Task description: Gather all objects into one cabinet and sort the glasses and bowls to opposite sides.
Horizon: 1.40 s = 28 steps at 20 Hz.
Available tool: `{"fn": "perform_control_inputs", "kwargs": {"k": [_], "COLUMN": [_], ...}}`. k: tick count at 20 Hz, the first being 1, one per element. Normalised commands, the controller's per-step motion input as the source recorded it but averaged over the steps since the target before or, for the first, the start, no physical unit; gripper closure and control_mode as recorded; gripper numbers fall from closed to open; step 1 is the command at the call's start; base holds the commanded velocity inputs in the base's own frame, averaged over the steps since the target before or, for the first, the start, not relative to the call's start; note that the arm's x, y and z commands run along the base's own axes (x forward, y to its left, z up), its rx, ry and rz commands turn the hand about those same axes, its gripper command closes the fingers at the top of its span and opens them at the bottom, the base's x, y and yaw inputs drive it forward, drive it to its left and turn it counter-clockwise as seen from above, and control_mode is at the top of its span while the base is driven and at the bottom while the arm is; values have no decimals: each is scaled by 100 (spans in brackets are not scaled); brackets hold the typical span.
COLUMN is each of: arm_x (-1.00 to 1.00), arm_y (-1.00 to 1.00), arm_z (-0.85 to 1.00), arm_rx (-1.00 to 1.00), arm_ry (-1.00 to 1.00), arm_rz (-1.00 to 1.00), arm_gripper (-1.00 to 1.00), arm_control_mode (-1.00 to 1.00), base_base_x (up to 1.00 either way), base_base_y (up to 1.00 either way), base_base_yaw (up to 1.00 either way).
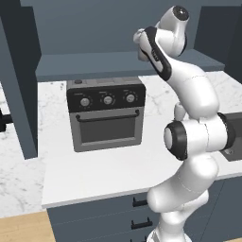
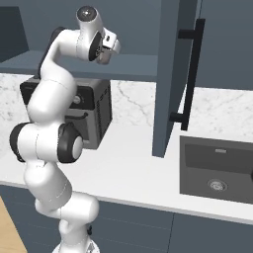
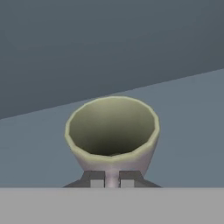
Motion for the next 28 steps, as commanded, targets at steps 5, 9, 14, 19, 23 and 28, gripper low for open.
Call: {"fn": "perform_control_inputs", "kwargs": {"k": [5, 9, 14, 19, 23, 28], "arm_x": [-28, -54, -55, -55, -85, -100], "arm_y": [0, 0, 0, 0, 0, 0], "arm_z": [0, 1, 15, 22, 19, 9], "arm_rx": [0, 0, 0, -10, -16, -17], "arm_ry": [0, -2, -5, -3, -3, -3], "arm_rz": [0, 0, 0, 7, 11, 10], "arm_gripper": [100, 100, 100, 100, 100, 100], "arm_control_mode": [-100, -100, -100, -100, -100, -100], "base_base_x": [0, 0, 0, 0, 0, 0], "base_base_y": [0, 0, 0, 0, 0, 0], "base_base_yaw": [0, 0, 0, 0, 0, 0]}}
